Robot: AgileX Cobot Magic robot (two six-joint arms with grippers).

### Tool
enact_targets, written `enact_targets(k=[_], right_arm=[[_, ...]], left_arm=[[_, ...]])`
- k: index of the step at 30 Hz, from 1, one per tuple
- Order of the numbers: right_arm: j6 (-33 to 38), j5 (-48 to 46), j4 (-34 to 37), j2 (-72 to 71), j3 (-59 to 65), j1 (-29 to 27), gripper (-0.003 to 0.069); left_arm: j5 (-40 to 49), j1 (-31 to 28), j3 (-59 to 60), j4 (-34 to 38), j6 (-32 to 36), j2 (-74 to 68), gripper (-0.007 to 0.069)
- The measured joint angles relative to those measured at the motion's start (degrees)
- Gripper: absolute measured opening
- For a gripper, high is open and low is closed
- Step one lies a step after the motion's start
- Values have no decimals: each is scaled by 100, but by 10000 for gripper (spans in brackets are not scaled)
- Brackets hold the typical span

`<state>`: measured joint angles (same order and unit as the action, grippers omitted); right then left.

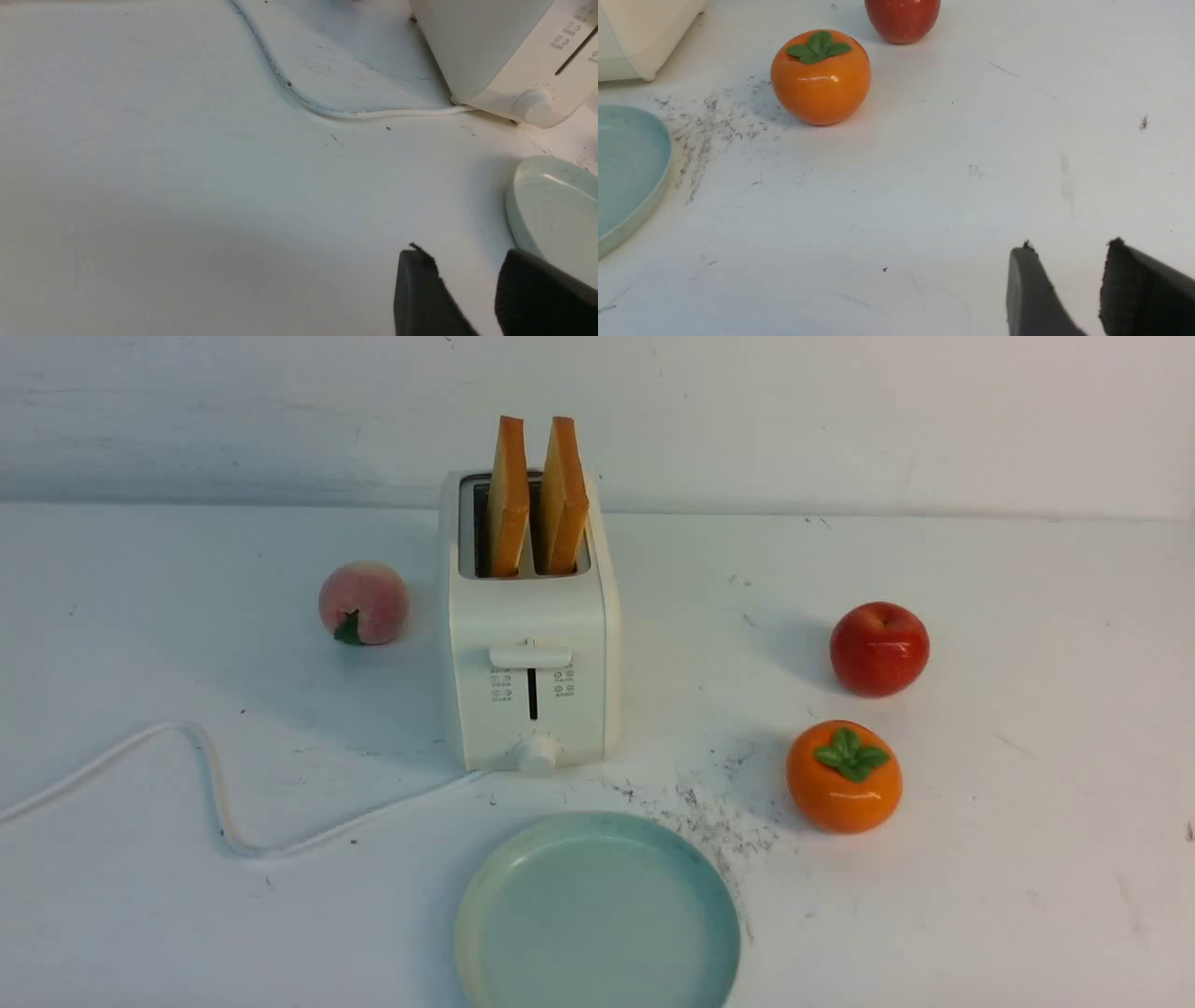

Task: Take toasted bread from bread machine on white table place on plate.
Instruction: 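Reach for a toast slice standing in the toaster with the left gripper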

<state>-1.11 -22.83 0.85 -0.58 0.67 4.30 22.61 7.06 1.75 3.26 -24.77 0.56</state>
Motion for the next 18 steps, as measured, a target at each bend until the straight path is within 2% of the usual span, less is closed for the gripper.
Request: enact_targets(k=[18], right_arm=[[0,0,0,0,0,0,240]], left_arm=[[0,0,0,0,0,0,238]])
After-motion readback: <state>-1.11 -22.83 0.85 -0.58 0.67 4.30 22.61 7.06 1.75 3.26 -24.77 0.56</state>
